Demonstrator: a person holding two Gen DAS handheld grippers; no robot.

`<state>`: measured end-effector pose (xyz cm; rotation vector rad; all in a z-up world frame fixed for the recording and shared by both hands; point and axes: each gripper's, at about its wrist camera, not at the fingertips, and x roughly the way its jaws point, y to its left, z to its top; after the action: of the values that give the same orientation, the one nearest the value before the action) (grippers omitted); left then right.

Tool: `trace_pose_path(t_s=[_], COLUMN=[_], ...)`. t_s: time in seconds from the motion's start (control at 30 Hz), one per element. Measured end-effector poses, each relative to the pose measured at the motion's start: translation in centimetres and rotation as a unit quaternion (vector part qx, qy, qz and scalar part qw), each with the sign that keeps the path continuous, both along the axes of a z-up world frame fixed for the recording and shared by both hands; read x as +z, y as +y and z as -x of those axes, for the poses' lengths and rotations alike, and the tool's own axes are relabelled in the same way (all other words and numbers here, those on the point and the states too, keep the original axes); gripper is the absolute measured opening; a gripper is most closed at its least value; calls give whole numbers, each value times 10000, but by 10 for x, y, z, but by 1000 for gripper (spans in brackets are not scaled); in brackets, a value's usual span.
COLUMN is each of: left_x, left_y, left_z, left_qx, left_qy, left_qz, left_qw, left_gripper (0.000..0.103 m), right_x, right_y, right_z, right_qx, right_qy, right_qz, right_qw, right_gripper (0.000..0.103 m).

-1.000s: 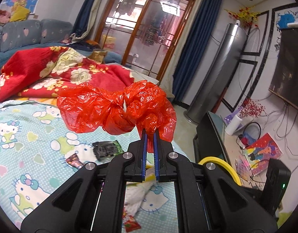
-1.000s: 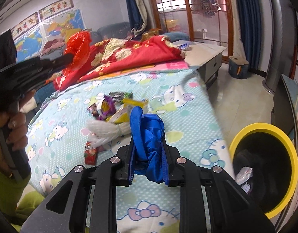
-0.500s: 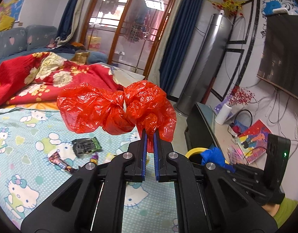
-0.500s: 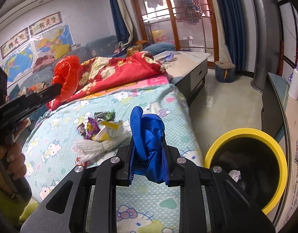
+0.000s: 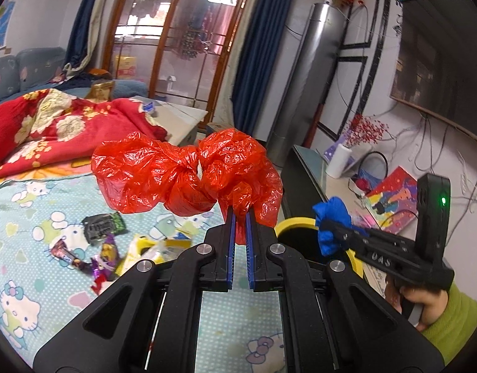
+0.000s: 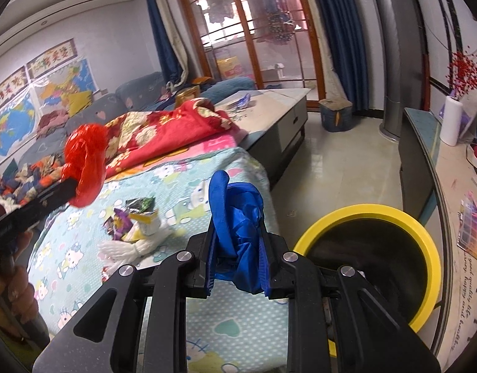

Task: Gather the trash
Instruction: 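Lift and carry the red bag and blue glove over the yellow bin with both tools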

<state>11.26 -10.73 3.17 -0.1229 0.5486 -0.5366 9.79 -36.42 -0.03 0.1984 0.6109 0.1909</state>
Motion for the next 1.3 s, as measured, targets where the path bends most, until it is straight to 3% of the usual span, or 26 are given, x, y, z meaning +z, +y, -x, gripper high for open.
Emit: trace_pose_path(t_s=[0.57, 1.3], left_x=[-12, -37], left_y=[-57, -125], left_z=[13, 20], left_qx=[-682, -1502], left_qy=[56, 162], left_qz=[-360, -820], left_qw=[9970, 9851], left_gripper=[3, 3], right_x=[-3, -22], right_y=[-50, -114], right_z=[3, 10], right_qx=[-589, -1428], right_qy=[-1, 156], right_qz=[-223, -396], right_qw=[9980, 9888], right_gripper=[21, 21])
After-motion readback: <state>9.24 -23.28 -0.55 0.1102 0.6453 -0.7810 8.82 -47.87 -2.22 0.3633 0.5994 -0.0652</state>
